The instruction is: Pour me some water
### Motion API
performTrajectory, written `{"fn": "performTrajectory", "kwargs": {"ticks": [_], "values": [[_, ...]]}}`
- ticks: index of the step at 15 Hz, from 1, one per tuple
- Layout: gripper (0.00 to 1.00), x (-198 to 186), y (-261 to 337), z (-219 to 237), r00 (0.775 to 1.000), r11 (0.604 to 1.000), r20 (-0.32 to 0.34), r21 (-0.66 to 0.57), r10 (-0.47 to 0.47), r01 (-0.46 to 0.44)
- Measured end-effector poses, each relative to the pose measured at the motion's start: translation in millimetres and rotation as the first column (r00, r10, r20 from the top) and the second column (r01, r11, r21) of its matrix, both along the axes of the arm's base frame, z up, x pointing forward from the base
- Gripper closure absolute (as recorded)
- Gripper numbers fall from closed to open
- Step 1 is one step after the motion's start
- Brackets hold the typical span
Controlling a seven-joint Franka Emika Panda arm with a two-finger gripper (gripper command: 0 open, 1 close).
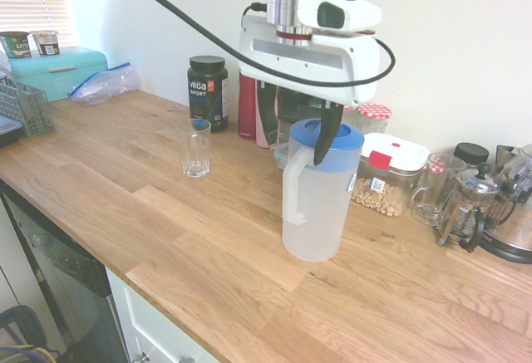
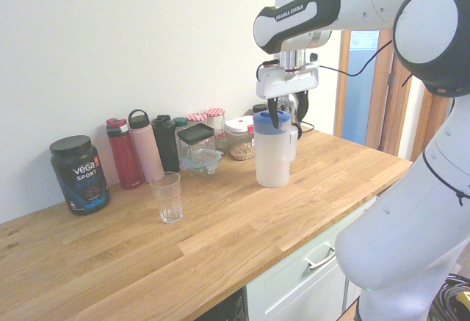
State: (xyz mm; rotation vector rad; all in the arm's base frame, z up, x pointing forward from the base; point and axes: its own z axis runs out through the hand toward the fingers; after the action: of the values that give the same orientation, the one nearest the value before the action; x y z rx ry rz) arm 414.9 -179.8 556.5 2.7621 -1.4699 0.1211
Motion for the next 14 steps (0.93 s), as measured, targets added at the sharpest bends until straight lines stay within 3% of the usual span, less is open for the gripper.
{"fn": "performTrajectory", "kwargs": {"ticks": [4,5,14], "values": [[0.00,15,-8,-25,1.000,1.000,-0.025,0.005,0.006,-0.006],[1.00,18,-10,-31,0.999,1.000,-0.032,0.006,0.012,-0.012],[1.00,23,-10,-45,0.998,0.999,-0.042,0.006,0.040,-0.040]]}}
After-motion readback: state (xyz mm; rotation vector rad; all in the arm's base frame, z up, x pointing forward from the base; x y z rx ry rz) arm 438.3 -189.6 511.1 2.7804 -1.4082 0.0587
